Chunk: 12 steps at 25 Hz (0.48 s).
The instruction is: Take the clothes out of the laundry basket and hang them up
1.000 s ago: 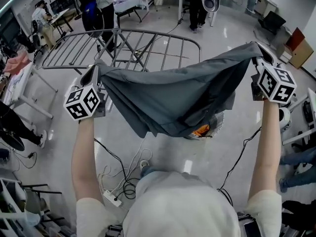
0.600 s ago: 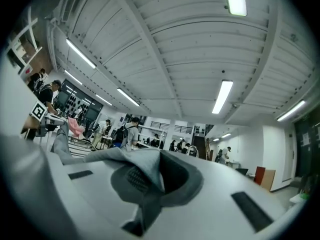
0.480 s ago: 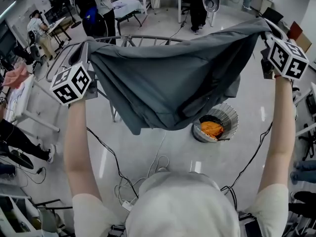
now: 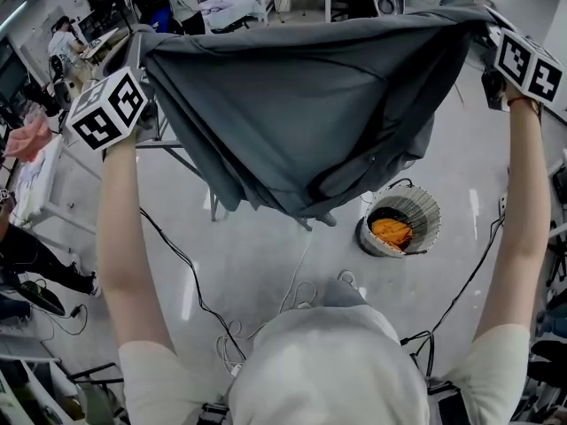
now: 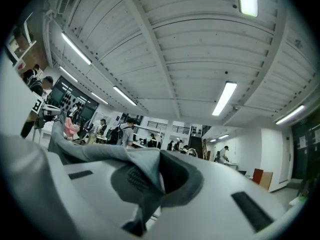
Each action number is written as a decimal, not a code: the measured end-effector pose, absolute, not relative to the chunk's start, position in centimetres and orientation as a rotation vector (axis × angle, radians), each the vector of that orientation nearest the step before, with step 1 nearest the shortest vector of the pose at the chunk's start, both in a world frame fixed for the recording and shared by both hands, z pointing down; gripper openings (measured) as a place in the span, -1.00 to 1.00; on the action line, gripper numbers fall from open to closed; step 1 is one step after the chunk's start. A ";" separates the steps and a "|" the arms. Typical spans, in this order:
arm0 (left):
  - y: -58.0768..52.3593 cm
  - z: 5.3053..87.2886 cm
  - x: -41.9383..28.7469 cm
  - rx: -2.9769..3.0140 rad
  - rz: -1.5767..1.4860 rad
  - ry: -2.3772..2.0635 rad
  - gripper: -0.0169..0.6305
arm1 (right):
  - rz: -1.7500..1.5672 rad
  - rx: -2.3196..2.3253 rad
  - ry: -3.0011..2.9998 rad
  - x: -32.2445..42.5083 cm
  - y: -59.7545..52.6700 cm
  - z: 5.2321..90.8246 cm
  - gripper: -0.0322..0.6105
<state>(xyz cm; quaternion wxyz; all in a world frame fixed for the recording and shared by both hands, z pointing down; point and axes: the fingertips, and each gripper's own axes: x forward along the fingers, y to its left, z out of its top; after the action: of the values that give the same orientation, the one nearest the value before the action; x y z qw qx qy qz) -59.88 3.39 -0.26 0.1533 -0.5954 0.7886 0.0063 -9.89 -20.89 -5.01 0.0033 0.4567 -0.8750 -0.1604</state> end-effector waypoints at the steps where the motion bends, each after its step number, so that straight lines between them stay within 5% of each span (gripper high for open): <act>1: 2.9 -0.7 -60.4 -1.696 0.021 2.263 -0.89 | -0.499 1.435 -2.745 -10.2 -21.4 -5.4 -0.87; 12: -5.7 -3.6 -66.5 -1.607 0.011 2.262 -0.89 | -0.503 1.471 -2.793 -16.0 -31.8 -9.1 -0.87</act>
<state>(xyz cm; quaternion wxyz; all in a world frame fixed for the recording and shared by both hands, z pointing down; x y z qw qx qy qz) -66.48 -5.71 -3.60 0.1824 -0.5694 0.8016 0.0039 -16.01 -31.82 -9.07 -0.0276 0.4601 -0.8734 -0.1573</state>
